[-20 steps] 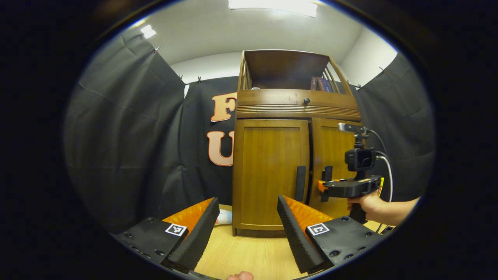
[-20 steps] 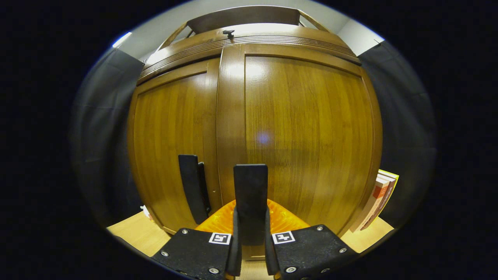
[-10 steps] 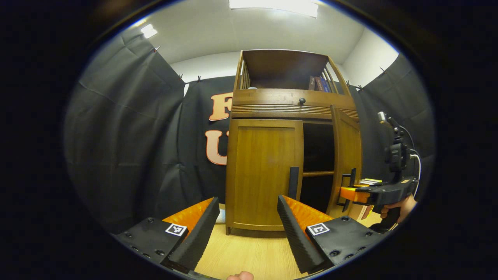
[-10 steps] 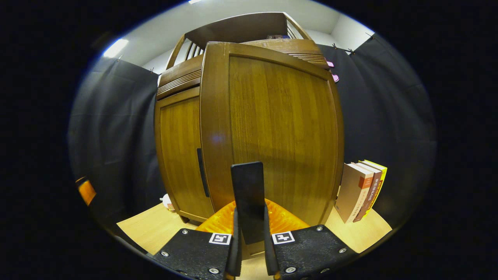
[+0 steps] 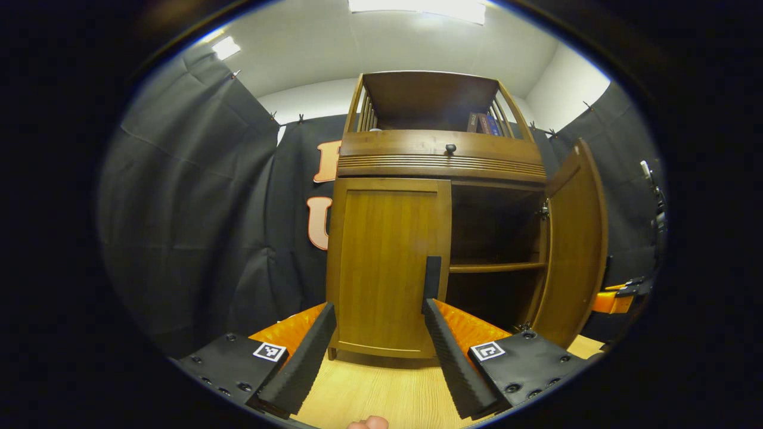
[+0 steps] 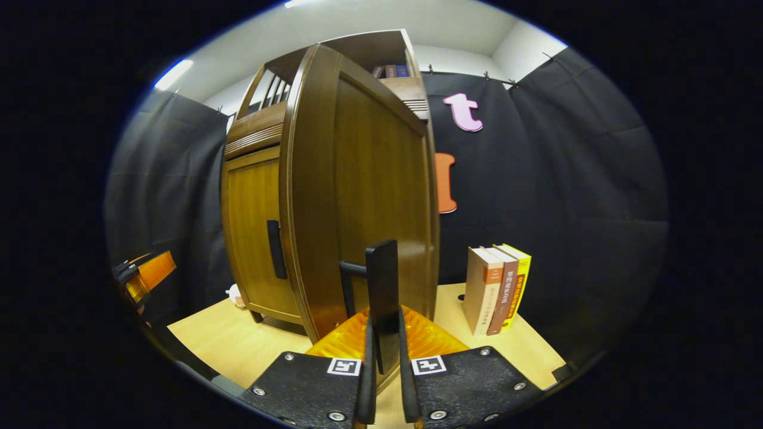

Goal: Open the right door of the double-door shoe cabinet with the right hand, and open the left door with the left hand.

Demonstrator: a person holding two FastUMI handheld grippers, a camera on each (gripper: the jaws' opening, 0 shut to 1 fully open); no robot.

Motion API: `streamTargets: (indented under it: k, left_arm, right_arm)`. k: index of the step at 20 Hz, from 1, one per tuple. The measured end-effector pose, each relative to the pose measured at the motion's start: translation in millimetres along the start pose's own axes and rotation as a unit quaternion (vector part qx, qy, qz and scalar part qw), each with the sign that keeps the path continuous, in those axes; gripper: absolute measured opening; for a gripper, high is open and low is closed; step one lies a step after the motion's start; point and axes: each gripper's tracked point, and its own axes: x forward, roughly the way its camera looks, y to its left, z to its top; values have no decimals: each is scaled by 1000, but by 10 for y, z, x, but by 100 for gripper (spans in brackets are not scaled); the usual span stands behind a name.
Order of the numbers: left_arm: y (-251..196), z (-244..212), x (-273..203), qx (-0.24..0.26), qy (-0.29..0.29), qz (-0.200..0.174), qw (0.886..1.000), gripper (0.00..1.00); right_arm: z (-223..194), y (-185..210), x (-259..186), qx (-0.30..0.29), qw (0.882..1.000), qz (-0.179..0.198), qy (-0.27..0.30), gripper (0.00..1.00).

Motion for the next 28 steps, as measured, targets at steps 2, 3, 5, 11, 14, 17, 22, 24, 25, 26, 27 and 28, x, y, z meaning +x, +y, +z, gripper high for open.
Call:
streamTargets:
  k: [2,3,5,11,14,17,22,24,25,26,27,28]
  left_arm:
    - [-60,-4,18,2,1,1,1000,93]
    - [-91,-10,32,3,2,0,1000,93]
    - [-149,-35,79,7,3,-2,1000,93]
    - [-227,-26,201,10,-3,4,1000,93]
    - [-252,-26,221,8,-4,6,1000,93]
    - [-268,-35,253,13,-2,7,1000,93]
    - [-252,-82,280,14,3,8,1000,93]
    - [-250,-95,281,16,6,8,1000,93]
    - [-250,-111,284,17,7,7,1000,93]
    - [-257,-107,283,18,6,7,1000,93]
    - [-257,-103,284,20,6,8,1000,93]
    - [-265,-114,285,19,7,9,1000,93]
  right_arm:
    - [18,-178,-36,3,1000,-7,-3,18]
    - [30,-307,-56,-1,1000,-15,-5,11]
    - [33,-524,-71,-11,999,-34,-6,14]
    - [62,-910,-91,13,1000,-20,-14,1]
    - [66,-977,-105,8,1000,-6,-14,1]
    - [79,-1020,-114,6,1000,5,-15,1]
    - [70,-1139,-99,5,999,32,-11,1]
    - [78,-1178,-86,3,999,48,-12,1]
    - [87,-1188,-88,-3,998,56,-13,1]
    - [94,-1199,-89,-7,998,62,-13,1]
    - [85,-1176,-96,-8,998,64,-14,5]
    - [96,-1160,-107,-12,998,60,-17,6]
